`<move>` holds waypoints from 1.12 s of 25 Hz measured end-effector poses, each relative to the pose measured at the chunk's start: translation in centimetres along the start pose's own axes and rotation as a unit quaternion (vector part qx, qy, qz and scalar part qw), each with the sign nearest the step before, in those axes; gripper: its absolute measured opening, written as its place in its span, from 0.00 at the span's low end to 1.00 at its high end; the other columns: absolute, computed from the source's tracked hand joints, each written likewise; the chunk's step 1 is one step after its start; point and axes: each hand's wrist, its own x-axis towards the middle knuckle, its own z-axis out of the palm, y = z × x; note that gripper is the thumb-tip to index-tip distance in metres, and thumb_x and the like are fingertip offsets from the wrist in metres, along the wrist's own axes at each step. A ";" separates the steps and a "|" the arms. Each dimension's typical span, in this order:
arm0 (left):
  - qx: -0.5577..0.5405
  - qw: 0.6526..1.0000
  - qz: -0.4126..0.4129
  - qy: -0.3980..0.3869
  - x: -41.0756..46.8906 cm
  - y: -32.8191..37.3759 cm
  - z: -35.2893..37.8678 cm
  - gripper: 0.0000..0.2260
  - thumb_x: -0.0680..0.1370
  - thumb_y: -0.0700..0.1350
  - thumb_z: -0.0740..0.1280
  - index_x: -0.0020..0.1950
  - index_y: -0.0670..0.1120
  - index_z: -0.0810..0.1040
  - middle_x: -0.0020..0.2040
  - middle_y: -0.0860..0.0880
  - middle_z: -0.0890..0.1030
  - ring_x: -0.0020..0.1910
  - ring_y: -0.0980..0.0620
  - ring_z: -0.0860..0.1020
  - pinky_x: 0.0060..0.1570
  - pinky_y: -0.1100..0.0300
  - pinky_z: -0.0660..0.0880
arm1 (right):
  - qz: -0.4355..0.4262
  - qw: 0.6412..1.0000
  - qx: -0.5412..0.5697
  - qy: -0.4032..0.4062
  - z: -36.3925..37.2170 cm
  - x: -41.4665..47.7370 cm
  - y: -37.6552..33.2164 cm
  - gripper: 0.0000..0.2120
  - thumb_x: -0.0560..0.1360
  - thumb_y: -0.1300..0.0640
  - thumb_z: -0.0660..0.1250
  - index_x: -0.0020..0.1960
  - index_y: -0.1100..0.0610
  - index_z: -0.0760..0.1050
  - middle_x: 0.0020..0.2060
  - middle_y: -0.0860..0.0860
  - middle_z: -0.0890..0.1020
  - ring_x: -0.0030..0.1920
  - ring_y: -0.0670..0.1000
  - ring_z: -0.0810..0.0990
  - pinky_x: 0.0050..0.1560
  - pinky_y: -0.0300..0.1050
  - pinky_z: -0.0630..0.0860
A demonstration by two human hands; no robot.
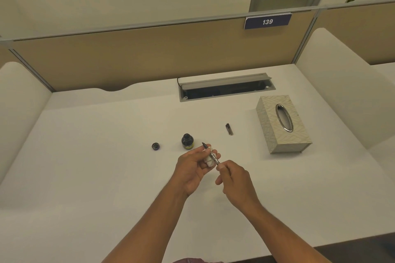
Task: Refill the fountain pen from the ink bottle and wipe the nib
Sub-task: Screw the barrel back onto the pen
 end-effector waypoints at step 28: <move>0.012 1.000 -0.007 0.001 0.5 -0.2 0.4 0.09 0.81 0.34 0.70 0.60 0.35 0.83 0.57 0.33 0.87 0.63 0.33 0.84 0.68 0.40 0.79 | 0.028 0.999 0.008 -0.025 -0.6 0.7 -0.1 0.08 0.83 0.47 0.64 0.50 0.51 0.72 0.39 0.50 0.87 0.31 0.45 0.81 0.34 0.41 0.77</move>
